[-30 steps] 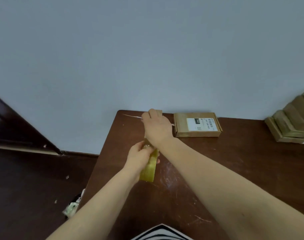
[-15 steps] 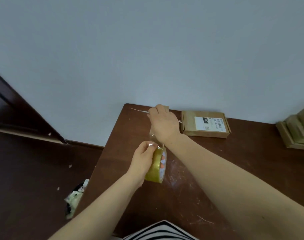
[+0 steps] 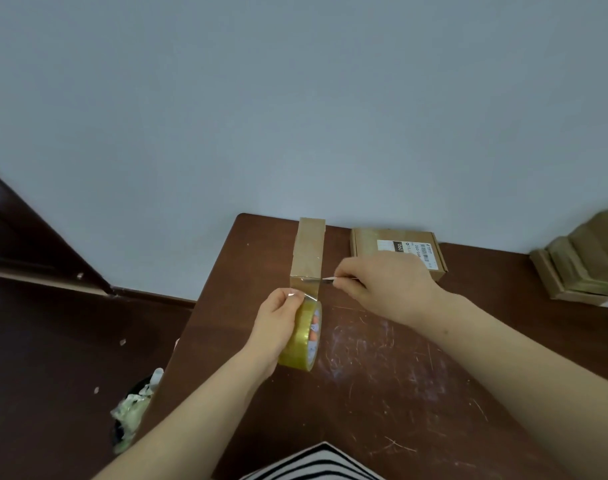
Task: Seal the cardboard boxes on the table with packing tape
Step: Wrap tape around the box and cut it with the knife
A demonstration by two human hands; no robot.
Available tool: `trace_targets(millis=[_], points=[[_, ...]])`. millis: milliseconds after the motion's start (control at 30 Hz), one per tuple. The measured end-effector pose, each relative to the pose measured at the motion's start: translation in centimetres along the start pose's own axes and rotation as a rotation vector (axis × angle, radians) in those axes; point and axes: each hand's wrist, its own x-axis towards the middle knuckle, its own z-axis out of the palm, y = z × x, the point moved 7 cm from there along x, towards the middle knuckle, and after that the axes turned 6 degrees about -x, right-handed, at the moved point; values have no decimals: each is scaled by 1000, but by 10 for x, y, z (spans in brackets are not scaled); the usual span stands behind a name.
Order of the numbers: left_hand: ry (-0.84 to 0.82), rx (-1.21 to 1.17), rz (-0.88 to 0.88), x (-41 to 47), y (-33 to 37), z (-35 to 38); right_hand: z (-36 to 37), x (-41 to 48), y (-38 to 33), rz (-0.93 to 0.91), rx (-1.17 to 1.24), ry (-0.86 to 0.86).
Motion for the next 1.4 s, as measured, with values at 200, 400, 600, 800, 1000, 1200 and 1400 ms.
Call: trace_targets(millis=[200,400,600,800,1000,1200,1400], points=[[-22,-54,-6,-4,4,4,19,-1,-11,19,-364,-13],[-35,-78,-4,-6,7,5,20,-4,-26,-37,-380,-67],[-58,-101,-4,-5,8,9,18,0,-30,-28,-409,-82],[-37,-56,-1,-3,7,5,89,-18,14,136,-230,-295],[-38,-40,1,-5,9,6,207,-67,58,436,218,-443],[-24,4,7,-5,9,3,187,-47,67,396,285,-297],[-11,-41,7,-6,8,4,20,10,-1,-152,438,531]])
